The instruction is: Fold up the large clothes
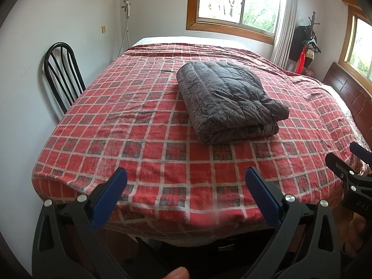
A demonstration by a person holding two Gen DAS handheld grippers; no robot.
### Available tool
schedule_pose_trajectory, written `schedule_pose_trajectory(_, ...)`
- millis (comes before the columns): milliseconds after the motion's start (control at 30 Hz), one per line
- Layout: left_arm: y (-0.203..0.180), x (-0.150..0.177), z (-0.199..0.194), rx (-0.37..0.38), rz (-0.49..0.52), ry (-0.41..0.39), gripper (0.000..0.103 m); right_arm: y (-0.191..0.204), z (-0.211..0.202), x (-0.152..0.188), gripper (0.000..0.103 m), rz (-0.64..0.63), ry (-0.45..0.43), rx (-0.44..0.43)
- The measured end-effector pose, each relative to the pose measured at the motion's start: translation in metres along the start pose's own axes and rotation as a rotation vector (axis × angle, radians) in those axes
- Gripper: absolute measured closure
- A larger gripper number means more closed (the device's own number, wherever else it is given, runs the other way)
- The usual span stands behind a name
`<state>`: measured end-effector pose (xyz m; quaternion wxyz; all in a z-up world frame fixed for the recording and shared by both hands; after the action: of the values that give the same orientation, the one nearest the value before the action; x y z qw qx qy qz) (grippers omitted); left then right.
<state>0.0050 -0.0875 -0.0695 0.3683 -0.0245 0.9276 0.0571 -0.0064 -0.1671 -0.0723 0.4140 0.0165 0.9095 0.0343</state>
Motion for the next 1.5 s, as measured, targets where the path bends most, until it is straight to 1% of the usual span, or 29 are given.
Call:
schedule_pose_trajectory(500,0.000,0.001,0.001,-0.001,0.002,-0.002,0.003,0.001,0.002,0.001,0.004,-0.009,0.011,-0.011)
schedule_pose_trajectory(1100,0.000,0.000,0.002,-0.004,0.007,0.000,0.003,0.005,0.002,-0.001,0.004,-0.033,0.004,-0.012)
schedule_pose_trajectory(1200,0.002,-0.002,0.001,-0.011,-0.005,-0.003,0.003,0.006,0.002,-0.002,0.004,-0.035,0.002,-0.015)
schedule_pose_trajectory(1333,0.001,-0.003,0.006,0.051,-0.016,0.022,0.003,0.007,0.004,-0.002,0.004,-0.047,0.005,-0.014)
schedule_pose_trajectory(1367,0.000,-0.004,0.009,0.049,-0.011,0.033,0.003,0.007,0.004,-0.002,0.004,-0.047,0.006,-0.014)
schedule_pose_trajectory(1467,-0.002,-0.004,0.017,-0.010,0.013,0.050,0.003,0.006,0.004,-0.001,0.004,-0.047,0.005,-0.009)
schedule_pose_trajectory(1500,-0.003,-0.003,0.017,-0.017,0.013,0.048,0.003,0.006,0.004,-0.001,0.004,-0.046,0.005,-0.008)
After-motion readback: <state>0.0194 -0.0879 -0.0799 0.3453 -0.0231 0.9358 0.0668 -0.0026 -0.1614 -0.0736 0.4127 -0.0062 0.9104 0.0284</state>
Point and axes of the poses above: each gripper's, at about its wrist camera, not at the fingertips, and z roughly the way its jaws point, y to its left, x to its underside, the point moved 4 cm from there along z, roughly the way its jaws point, and after that the axes turned 11 degrees about -x, right-handed, at the moved point
